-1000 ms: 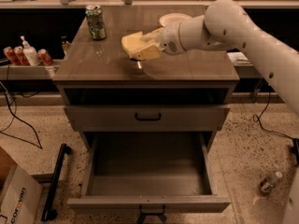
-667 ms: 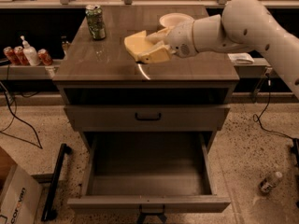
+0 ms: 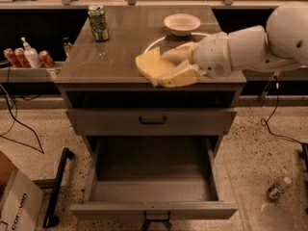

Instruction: Place sponge into middle drawer

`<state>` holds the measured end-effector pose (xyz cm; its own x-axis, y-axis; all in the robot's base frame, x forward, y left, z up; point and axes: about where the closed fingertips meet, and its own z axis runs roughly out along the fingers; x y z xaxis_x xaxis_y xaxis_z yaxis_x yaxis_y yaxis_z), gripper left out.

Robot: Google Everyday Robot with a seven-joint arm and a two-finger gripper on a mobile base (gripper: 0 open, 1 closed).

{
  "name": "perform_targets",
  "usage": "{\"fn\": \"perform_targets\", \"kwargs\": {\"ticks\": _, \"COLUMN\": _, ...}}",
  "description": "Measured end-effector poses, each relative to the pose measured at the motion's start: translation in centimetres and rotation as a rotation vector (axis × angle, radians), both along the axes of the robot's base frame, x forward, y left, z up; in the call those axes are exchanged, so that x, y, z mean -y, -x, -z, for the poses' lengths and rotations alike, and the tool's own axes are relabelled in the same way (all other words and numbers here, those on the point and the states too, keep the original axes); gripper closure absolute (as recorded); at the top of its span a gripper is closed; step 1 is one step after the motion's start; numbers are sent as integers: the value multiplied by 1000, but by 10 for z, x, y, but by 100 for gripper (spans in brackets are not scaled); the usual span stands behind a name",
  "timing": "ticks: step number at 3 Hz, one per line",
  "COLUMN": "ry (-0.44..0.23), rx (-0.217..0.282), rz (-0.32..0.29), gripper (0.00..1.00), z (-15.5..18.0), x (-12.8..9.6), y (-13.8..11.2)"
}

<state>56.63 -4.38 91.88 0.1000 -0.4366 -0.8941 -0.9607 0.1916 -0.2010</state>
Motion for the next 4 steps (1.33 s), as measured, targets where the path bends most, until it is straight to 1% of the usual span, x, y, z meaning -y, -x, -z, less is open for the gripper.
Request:
{"fn": "perform_targets", "kwargs": {"ticks": 1, "ry": -13, "rx": -56, "rz": -45, "gripper": 100, "z": 11, "x": 11, "y": 45}}
{"fn": "perform_targets", "kwargs": {"ticks": 2, "ry": -18, "rx": -135, "rz": -61, "gripper": 100, "z": 38, "x": 12, "y": 73}}
{"fn": "perform_targets", "kwargs": {"ticks": 3, "ry": -17, "rx": -251, "rz": -50, "gripper": 100, "z": 79, "x": 5, "y": 87}}
{"fn": "perform_targets", "kwargs": {"ticks": 4, "ry": -11, "rx": -356, "rz": -7, "gripper": 100, "z": 118, "x": 0, "y": 96}}
